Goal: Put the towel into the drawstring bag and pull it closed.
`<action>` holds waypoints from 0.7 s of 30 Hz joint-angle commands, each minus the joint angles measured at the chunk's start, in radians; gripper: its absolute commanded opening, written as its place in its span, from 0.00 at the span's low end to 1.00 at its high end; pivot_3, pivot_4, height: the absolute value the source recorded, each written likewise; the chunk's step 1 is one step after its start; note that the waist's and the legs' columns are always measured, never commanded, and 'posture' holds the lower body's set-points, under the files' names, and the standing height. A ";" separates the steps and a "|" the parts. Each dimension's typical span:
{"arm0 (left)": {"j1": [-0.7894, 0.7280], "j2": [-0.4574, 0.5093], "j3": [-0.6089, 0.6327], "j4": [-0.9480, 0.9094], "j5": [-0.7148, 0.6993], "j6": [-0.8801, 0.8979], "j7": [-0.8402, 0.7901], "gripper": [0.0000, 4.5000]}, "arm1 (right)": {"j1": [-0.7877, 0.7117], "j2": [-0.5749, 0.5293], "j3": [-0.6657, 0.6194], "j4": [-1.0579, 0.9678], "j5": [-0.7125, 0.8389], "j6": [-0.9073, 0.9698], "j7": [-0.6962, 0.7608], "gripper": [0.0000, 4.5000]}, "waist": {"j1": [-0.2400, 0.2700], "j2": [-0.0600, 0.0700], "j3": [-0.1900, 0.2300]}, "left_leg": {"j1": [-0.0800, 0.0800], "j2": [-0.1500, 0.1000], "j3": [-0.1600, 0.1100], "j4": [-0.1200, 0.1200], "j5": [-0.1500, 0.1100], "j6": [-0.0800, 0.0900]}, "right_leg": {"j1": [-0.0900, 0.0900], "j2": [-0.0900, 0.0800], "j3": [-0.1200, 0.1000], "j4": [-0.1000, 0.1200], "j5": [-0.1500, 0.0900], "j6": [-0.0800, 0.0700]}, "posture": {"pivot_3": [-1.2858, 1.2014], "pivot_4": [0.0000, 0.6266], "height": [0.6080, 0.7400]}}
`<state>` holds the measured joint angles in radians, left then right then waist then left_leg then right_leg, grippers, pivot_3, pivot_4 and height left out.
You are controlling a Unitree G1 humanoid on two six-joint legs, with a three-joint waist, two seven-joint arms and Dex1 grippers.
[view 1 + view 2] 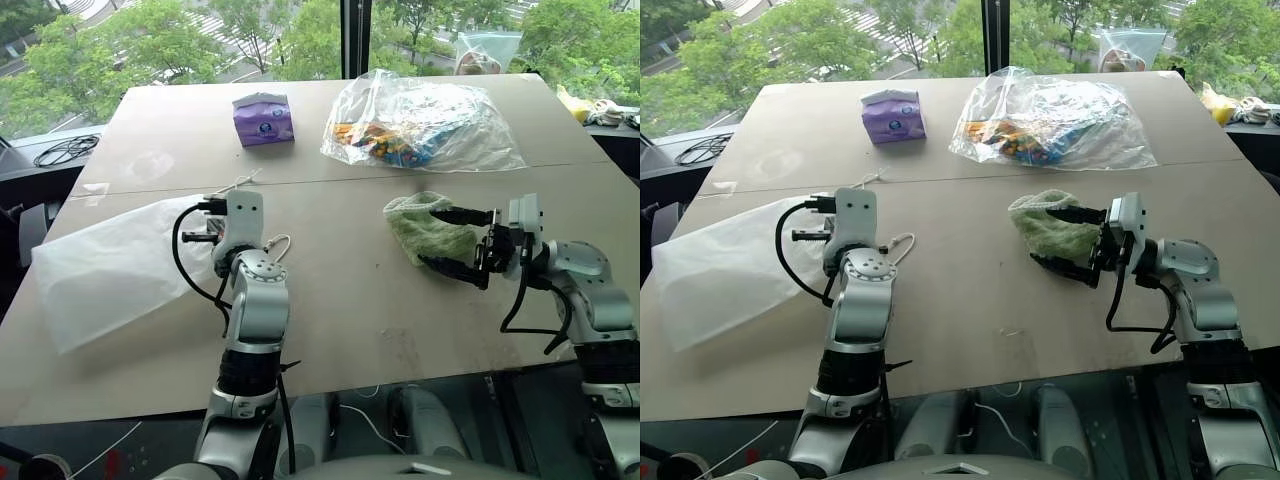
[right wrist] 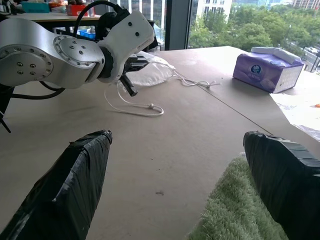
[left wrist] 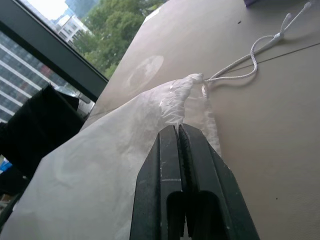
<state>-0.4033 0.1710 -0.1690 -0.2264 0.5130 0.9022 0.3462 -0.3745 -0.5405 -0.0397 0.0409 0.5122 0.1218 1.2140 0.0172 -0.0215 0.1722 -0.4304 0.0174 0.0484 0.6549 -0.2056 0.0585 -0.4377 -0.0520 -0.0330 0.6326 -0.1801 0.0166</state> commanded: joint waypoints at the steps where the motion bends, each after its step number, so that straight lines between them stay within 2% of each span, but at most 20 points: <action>1: 0.016 0.093 -0.133 -0.046 0.072 -0.143 -0.098 0.01 | -0.005 0.003 -0.020 -0.024 0.008 -0.018 -0.009 1.00 | -0.001 0.000 0.000 | 0.000 0.000 0.000 0.000 0.000 0.000 | 0.000 -0.001 0.000 0.000 0.000 0.000 | 0.52 0.24 1.00; 5: 0.039 0.255 -0.209 -0.037 0.162 -0.293 -0.177 0.01 | -0.001 0.005 -0.019 -0.026 0.005 -0.022 -0.015 1.00 | -0.003 0.000 0.000 | -0.001 0.000 0.001 0.000 0.000 0.000 | -0.002 -0.002 0.001 0.000 0.000 0.000 | 0.52 0.24 1.00; 11: 0.104 0.410 -0.169 -0.024 0.306 -0.417 -0.122 0.01 | 0.007 0.006 -0.020 -0.035 0.006 -0.025 -0.028 1.00 | -0.002 0.000 0.000 | -0.001 0.001 0.001 -0.002 0.000 0.000 | -0.003 -0.002 0.001 0.001 0.000 -0.001 | 0.52 0.24 1.00; 15: 0.179 0.350 -0.032 -0.049 0.280 -0.416 -0.020 0.01 | 0.011 0.005 -0.021 -0.039 0.006 -0.026 -0.032 1.00 | -0.002 0.000 0.000 | -0.001 0.001 0.001 -0.002 0.000 0.000 | -0.003 -0.004 0.002 0.001 0.000 -0.001 | 0.52 0.24 1.00; 19: 0.255 0.397 -0.021 -0.034 0.371 -0.497 0.029 0.01 | 0.009 0.008 -0.019 -0.037 0.005 -0.028 -0.036 1.00 | -0.002 0.000 0.000 | -0.001 0.001 0.001 -0.002 0.000 0.000 | -0.004 -0.005 0.001 0.001 0.001 -0.001 | 0.52 0.24 1.00; 21: 0.287 0.373 0.001 -0.015 0.360 -0.493 0.035 0.01 | 0.010 0.010 -0.016 -0.037 0.004 -0.030 -0.038 1.00 | -0.002 0.000 0.000 | -0.001 0.001 0.001 -0.002 0.000 0.000 | -0.004 -0.005 0.001 0.001 0.001 -0.001 | 0.52 0.24 1.00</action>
<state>-0.1273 0.5574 -0.1981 -0.2294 0.8566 0.4224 0.3574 -0.3618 -0.5305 -0.0401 0.0378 0.5102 0.1074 1.1777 0.0154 -0.0212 0.1721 -0.4317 0.0185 0.0498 0.6524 -0.2059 0.0582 -0.4419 -0.0567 -0.0316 0.6334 -0.1794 0.0149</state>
